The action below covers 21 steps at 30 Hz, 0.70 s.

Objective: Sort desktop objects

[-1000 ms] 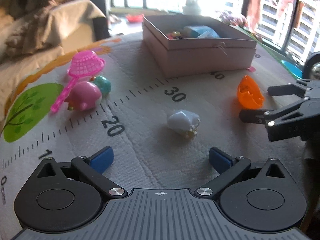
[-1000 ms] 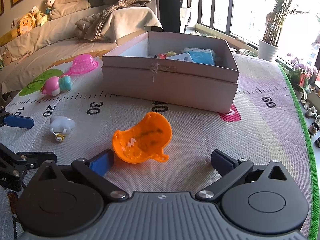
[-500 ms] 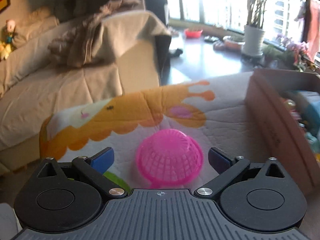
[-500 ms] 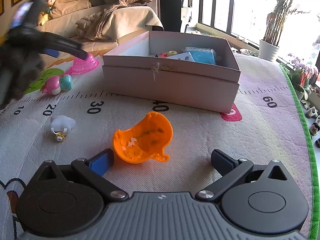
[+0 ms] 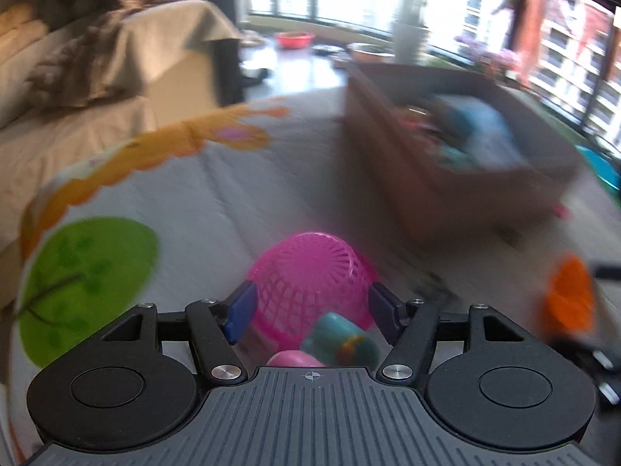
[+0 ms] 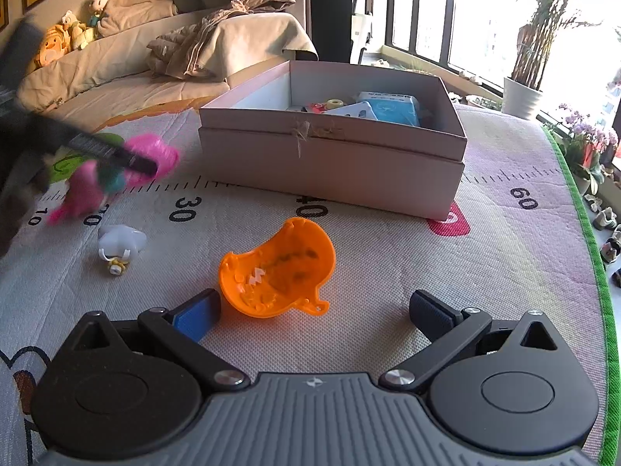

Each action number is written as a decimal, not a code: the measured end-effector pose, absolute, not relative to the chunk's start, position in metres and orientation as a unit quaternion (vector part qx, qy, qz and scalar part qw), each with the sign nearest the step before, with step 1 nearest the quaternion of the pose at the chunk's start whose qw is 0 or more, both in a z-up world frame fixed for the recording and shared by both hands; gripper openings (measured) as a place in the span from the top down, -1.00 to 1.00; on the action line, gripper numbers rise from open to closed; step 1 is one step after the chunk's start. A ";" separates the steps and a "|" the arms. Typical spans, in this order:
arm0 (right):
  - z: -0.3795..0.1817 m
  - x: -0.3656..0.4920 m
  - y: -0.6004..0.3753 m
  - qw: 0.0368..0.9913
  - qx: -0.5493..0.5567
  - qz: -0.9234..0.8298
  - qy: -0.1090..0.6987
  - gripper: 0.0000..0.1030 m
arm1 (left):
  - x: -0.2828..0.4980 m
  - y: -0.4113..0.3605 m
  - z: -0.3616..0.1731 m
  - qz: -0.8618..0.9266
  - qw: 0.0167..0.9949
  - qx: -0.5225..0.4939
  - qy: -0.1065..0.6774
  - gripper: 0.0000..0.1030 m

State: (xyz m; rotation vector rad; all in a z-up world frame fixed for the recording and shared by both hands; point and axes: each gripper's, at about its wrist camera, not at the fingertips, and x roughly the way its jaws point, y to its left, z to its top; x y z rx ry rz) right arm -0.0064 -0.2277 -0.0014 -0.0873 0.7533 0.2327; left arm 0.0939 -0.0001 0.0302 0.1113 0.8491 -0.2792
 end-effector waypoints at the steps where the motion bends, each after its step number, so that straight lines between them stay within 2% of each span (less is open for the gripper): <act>1: -0.001 -0.006 -0.228 0.922 -0.043 0.113 0.367 -1.00 | 0.085 -0.003 0.032 -0.149 0.899 0.053 0.409 -0.42; 3: -0.001 -0.007 -0.227 0.923 -0.045 0.111 0.366 -1.00 | 0.068 -0.005 0.041 -0.151 0.905 0.052 0.394 -0.67; 7: 0.001 -0.007 -0.224 0.924 -0.058 0.108 0.361 -1.00 | 0.037 -0.005 0.063 -0.140 0.928 0.069 0.338 -0.78; 8: 0.003 -0.006 -0.223 0.926 -0.059 0.105 0.357 -0.94 | 0.030 -0.006 0.067 -0.145 0.930 0.069 0.332 -0.78; 10: 0.006 -0.002 -0.223 0.928 -0.051 0.112 0.353 -0.68 | 0.016 -0.010 0.071 -0.173 0.925 0.061 0.334 -0.79; 12: 0.008 0.005 -0.223 0.925 -0.036 0.123 0.357 -0.28 | 0.006 -0.018 0.066 -0.199 0.916 0.064 0.343 -0.79; 14: 0.010 0.009 -0.222 0.926 -0.029 0.121 0.357 -0.04 | -0.001 -0.028 0.056 -0.208 0.909 0.072 0.355 -0.78; 17: 0.016 0.010 -0.224 0.927 -0.011 0.120 0.356 -0.03 | 0.001 -0.038 0.039 -0.204 0.900 0.071 0.379 -0.66; 21: 0.023 0.000 -0.228 0.928 -0.019 0.119 0.352 -0.03 | 0.013 -0.042 0.027 -0.214 0.892 0.046 0.395 -0.65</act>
